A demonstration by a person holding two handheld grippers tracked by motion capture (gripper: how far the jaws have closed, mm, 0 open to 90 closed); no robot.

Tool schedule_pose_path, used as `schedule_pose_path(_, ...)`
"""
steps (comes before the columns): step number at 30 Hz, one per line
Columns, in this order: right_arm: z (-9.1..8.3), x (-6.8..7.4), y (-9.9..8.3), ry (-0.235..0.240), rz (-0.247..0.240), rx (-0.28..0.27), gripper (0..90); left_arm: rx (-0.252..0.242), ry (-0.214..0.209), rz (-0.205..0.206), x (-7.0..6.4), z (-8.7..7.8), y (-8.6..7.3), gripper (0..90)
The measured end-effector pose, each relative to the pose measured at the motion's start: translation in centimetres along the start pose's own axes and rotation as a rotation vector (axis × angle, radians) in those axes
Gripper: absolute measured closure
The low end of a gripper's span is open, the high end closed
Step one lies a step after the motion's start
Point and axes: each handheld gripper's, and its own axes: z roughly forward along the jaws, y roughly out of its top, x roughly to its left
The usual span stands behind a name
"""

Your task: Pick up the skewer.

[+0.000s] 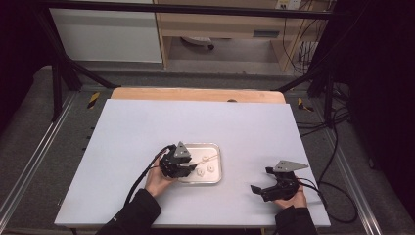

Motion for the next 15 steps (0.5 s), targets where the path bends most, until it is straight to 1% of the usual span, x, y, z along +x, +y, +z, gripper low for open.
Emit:
schedule_pose_path(4,0.00,0.00,0.00,0.001,-0.001,0.000,1.0,0.008,-0.014,0.002,0.06,0.15,-0.07,69.0)
schedule_pose_path(7,0.00,-0.01,0.00,0.001,-0.001,0.000,1.0,0.005,-0.021,0.004,0.05,0.17,-0.08,74.1)
schedule_pose_path(10,0.03,0.01,-0.01,0.001,0.001,0.001,1.0,0.000,-0.027,0.004,0.04,0.21,-0.10,77.1)
schedule_pose_path(15,0.03,0.02,-0.01,0.002,0.001,0.002,1.0,-0.001,-0.036,0.016,0.00,0.20,-0.14,83.4)
